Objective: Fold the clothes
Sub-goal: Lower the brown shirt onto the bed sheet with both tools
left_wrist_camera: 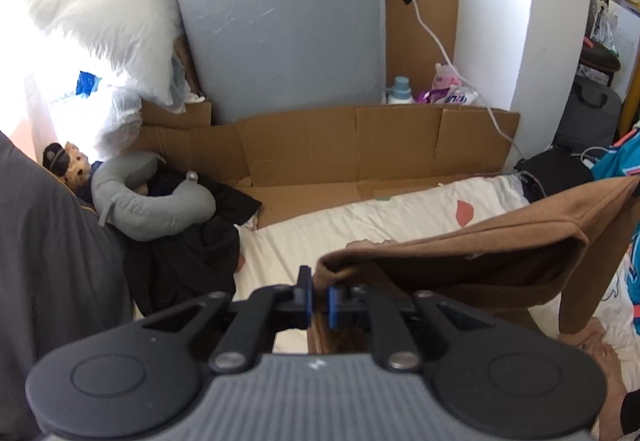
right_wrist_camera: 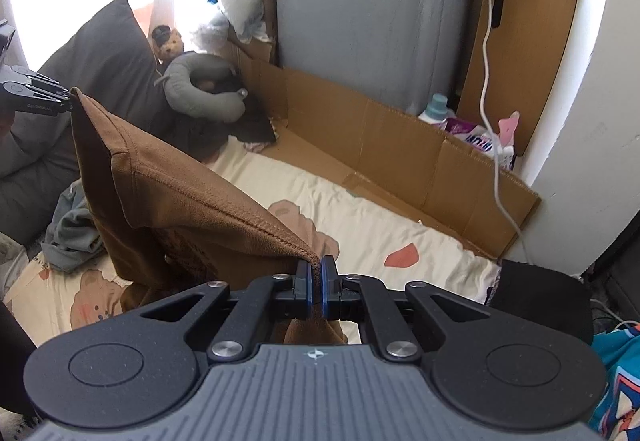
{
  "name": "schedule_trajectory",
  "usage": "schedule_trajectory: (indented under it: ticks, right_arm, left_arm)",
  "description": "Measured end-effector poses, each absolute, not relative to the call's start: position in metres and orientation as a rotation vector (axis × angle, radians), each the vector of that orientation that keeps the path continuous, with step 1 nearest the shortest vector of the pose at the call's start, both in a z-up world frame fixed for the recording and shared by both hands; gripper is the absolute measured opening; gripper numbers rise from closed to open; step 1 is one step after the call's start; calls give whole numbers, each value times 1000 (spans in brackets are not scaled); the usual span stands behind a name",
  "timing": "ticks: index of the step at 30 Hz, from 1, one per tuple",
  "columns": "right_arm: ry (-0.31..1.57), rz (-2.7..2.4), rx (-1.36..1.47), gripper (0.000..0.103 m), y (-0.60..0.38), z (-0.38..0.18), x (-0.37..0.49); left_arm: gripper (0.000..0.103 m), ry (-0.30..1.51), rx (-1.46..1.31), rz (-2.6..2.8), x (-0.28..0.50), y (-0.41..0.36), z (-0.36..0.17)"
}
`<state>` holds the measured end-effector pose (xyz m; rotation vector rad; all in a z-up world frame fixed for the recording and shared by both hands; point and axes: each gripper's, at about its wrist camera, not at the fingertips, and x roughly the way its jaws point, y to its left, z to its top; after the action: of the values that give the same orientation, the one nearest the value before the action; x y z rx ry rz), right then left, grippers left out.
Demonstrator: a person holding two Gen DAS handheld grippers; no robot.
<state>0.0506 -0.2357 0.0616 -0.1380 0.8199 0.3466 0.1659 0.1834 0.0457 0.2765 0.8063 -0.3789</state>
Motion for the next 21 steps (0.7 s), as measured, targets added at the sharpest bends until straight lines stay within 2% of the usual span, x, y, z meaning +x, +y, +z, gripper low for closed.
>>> schedule_trajectory:
  ticks: [10,21]
  right_arm:
    - [874,369,-170,3,-236,8,106]
    - [917,346,-158,3,-245,-103,202]
  left_arm:
    - [8,835,273,-363,215,175,-6]
    - [8,829,305,-364,304,155,-97]
